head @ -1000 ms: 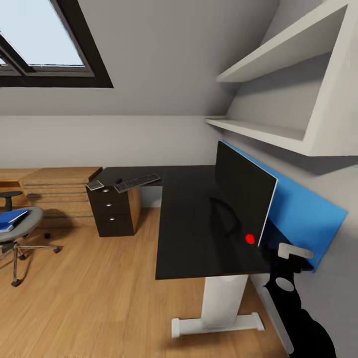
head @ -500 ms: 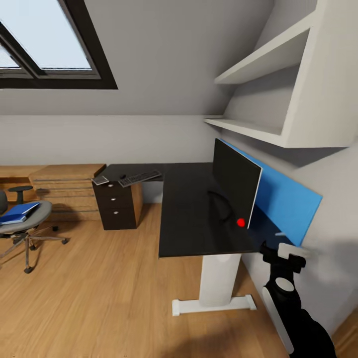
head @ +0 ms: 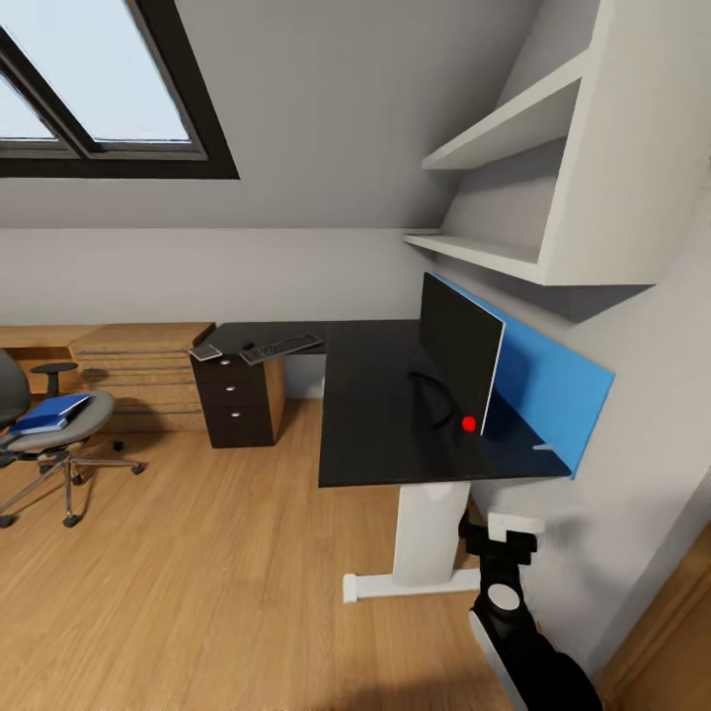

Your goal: In the bedroom, organize the workspace by keeping the computer under the desk, ensuring the monitor is on the desk, placing the keyboard on the desk next to the monitor, placing the mouse on the desk next to the keyboard, moving the folder from the swivel chair onto the desk next to the mouse, stacking the notebook on top of the folder with the pen on top of the notebook, and positioning the swivel chair next to the desk.

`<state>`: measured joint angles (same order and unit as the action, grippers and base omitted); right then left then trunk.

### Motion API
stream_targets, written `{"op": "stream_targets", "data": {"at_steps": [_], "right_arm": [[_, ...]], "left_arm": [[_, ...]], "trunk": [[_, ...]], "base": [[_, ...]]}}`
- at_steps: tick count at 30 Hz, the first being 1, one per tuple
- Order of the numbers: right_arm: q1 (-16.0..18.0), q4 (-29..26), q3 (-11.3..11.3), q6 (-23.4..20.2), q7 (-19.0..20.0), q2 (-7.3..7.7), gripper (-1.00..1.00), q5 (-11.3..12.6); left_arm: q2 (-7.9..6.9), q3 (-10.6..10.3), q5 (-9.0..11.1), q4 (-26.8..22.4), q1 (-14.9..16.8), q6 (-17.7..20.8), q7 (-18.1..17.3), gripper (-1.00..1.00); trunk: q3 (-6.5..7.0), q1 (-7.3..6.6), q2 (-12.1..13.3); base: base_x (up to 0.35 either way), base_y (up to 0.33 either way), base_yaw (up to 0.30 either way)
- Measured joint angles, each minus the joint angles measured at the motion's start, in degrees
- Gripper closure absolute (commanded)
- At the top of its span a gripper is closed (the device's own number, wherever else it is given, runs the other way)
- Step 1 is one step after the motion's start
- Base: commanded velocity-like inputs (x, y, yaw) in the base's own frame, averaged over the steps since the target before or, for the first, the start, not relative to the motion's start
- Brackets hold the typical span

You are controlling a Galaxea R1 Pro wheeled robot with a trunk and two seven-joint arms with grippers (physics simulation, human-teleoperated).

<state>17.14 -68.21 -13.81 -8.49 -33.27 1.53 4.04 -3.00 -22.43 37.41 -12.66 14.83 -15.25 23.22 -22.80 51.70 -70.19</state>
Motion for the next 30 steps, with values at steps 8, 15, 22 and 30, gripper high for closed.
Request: {"op": "stream_targets", "data": {"at_steps": [8, 15, 22, 30], "right_arm": [[4.3, 15.4, -0.7, 5.0, 0.0, -5.16, -1.00, 0.1], [5.1, 26.1, -0.6, 6.0, 1.6, -7.08, -1.00, 0.4], [4.8, 39.3, -0.2, 10.1, 2.9, -7.57, -1.00, 0.5], [4.8, 56.3, -0.4, 26.8, 8.6, -7.77, -1.00, 0.2]], "left_arm": [[0.09, 0.0, -0.2, 0.5, 0.0, -1.4, -0.1, -1.00], [0.44, -0.1, -0.3, 0.5, 0.0, -2.3, -0.4, -1.00], [2.16, -0.7, -0.2, 0.7, 0.0, -2.0, -0.6, -1.00], [2.45, -0.6, -0.1, 0.8, 0.0, -2.1, -2.6, -1.00]], "trunk": [[0.00, -0.01, 0.0], [0.71, -0.88, 1.6], [1.96, -2.41, 4.4], [3.41, -4.17, 7.6]], "base": [[-0.005, 0.000, 0.000], [0.000, 0.000, 0.000], [0.000, 0.000, 0.000], [0.000, 0.000, 0.000]]}}
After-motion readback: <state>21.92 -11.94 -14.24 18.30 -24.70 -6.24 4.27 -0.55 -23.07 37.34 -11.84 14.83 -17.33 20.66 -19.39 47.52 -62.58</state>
